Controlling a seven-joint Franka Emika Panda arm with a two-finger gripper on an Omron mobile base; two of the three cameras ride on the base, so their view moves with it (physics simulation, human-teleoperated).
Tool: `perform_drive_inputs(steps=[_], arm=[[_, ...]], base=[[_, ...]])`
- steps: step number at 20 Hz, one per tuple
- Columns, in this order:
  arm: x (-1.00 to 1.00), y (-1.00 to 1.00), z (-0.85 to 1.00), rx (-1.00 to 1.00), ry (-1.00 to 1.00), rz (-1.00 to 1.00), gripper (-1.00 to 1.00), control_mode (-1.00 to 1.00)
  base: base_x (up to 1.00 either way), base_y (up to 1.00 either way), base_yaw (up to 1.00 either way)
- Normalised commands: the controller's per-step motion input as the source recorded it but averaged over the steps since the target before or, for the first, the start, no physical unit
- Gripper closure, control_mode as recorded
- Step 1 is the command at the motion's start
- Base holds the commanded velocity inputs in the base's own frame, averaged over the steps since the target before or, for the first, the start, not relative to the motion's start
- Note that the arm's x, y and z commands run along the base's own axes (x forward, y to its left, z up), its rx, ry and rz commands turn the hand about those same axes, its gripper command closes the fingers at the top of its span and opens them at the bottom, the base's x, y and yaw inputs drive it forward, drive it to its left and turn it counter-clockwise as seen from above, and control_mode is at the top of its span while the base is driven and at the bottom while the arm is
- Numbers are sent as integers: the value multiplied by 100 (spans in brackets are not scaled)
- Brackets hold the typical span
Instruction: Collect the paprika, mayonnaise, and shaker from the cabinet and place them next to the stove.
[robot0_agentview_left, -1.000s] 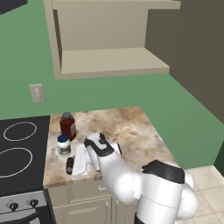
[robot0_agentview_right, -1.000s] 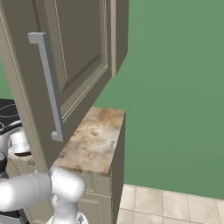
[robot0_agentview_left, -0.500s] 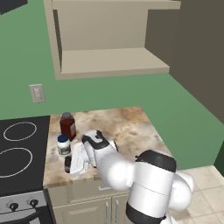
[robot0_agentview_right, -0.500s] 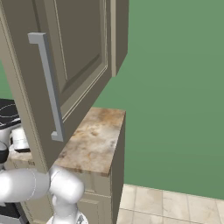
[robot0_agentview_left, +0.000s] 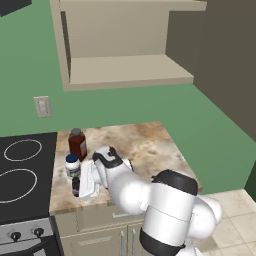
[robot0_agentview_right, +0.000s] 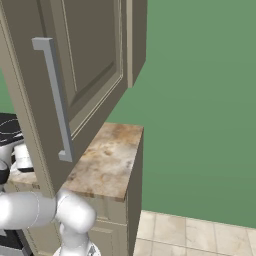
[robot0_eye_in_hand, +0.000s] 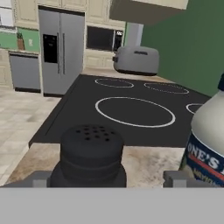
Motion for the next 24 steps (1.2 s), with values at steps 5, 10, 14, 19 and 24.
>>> perform_drive_inputs(steps=[5, 10, 14, 19, 24], arm=[[-17, -2, 2, 0, -9, 0, -100, -100], [-35, -8, 19, 0, -9, 0, -100, -100], [-42, -7, 36, 0, -9, 0, -100, -100], [-28, -14, 54, 0, -9, 0, -100, -100], [-21, -2, 65, 0, -8, 0, -100, -100]], base=[[0, 0, 0], [0, 0, 0], [0, 0, 0], [0, 0, 0], [0, 0, 0]])
